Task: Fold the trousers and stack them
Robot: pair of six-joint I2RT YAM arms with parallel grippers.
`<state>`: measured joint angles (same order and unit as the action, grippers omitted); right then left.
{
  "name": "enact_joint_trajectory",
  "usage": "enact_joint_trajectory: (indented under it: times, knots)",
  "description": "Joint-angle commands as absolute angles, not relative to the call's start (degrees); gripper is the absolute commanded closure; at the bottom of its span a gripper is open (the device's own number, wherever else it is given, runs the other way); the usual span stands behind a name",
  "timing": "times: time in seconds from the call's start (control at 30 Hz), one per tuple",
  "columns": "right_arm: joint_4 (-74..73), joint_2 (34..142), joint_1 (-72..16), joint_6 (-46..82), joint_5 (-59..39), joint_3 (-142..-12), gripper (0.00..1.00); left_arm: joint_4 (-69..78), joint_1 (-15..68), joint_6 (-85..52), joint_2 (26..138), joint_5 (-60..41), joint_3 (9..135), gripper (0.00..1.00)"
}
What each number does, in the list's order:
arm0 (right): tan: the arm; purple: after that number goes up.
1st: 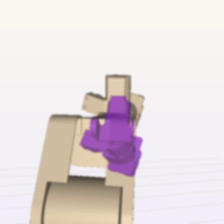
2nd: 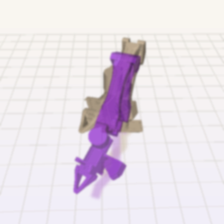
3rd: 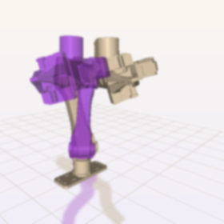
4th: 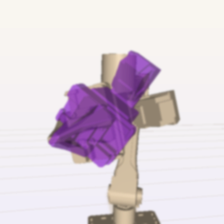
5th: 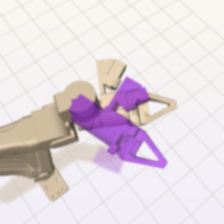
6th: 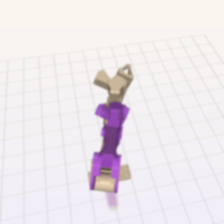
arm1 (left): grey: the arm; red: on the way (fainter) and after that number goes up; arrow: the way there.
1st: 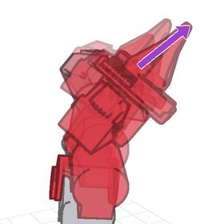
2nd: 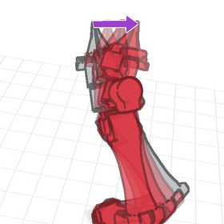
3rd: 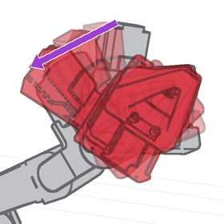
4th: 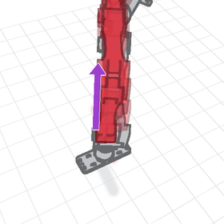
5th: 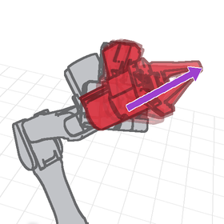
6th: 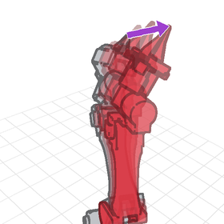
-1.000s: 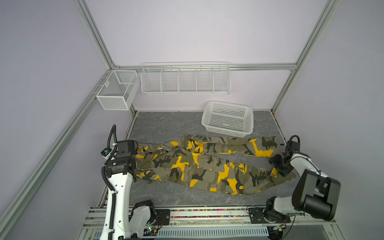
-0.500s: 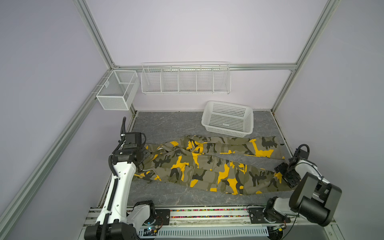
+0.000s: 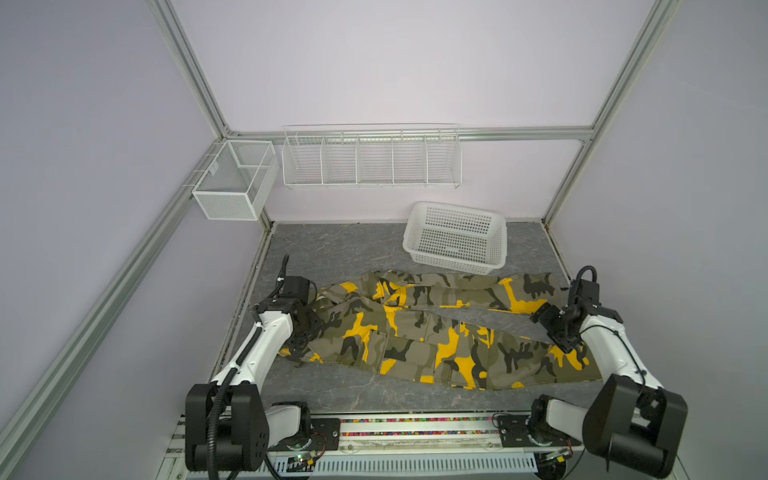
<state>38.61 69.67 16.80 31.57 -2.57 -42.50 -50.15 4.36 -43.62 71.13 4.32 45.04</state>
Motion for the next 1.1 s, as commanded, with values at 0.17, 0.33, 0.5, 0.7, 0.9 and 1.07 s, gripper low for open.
enact_joint_trajectory:
  times: [0.17, 0.33, 0.5, 0.7, 0.9, 1.07]
  knots:
    - [37.07, 71.28, 14.06, 35.43, -0.6, -34.89, 0.14, -56.53, 4.48, -56.17, 69.72, 12.6, 38.23, 0.62]
    - [37.53, 72.01, 15.87, 35.22, 3.17, -32.61, 0.13, -59.3, 2.32, -56.56, 69.31, 17.89, 37.12, 0.62]
    - [38.09, 71.68, 19.64, 35.71, 4.44, -29.96, 0.13, -58.79, -0.4, -57.08, 67.76, 18.11, 36.12, 0.62]
    - [40.1, 67.21, 21.9, 31.09, 2.74, -33.73, 0.12, -61.35, -1.41, -54.3, 66.03, 16.25, 41.17, 0.52]
    - [37.41, 75.05, 21.36, 24.55, -7.26, -47.41, 0.12, -63.46, -1.41, -45.82, 65.74, 13.02, 54.22, 0.38]
    - [35.18, 86.79, 20.43, 22.32, -11.45, -60.36, 0.13, -58.64, -1.34, -38.68, 69.97, 9.56, 63.58, 0.33]
